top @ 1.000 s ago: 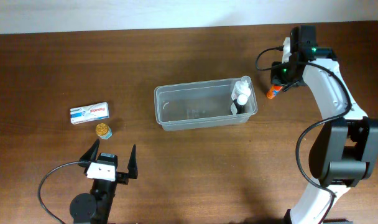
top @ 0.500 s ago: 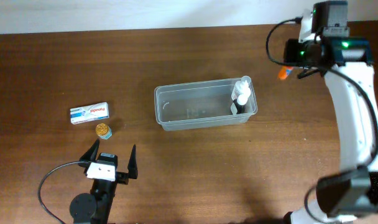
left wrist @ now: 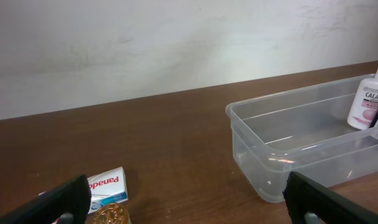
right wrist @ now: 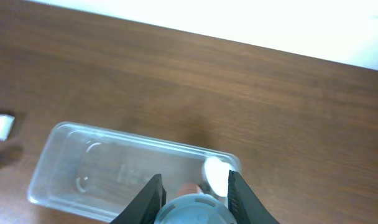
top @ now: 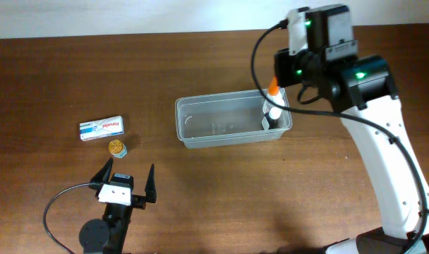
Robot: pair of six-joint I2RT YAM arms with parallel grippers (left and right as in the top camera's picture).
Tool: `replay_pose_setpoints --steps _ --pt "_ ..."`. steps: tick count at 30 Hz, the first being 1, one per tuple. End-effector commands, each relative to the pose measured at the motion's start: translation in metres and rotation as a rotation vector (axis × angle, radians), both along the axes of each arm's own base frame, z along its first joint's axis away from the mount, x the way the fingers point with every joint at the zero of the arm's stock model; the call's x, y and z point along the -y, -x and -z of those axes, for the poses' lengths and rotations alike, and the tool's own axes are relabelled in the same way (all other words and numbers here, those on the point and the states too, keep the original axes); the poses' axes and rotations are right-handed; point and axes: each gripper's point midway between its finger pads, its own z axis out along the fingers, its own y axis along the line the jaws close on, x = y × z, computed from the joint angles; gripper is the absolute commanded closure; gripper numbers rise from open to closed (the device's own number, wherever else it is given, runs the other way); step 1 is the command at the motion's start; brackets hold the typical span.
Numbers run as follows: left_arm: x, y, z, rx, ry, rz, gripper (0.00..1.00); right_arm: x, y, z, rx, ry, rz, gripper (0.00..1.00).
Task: Pack container
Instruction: 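Carry the orange tube into the container and release it upright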
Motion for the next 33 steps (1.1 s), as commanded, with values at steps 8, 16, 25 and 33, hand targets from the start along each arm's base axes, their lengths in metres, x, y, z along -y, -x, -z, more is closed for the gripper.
replay_pose_setpoints --steps 8,16,25,33 --pt "0.001 0.000 0.002 0.004 -0.015 0.009 0.00 -0.016 -0.022 0.054 -0.113 0.057 -0.011 0.75" --pt "0.001 0.000 0.002 0.004 -0.015 0.009 0.00 -0.021 -0.033 0.094 -0.195 0.089 -0.021 0.75" --pt "0.001 0.000 0.002 0.004 -0.015 0.009 0.00 -0.024 -0.044 0.128 -0.250 0.124 -0.042 0.75" --pt "0.001 0.000 0.002 0.004 -0.015 0.009 0.00 -0.025 -0.047 0.155 -0.301 0.141 -0.046 0.75"
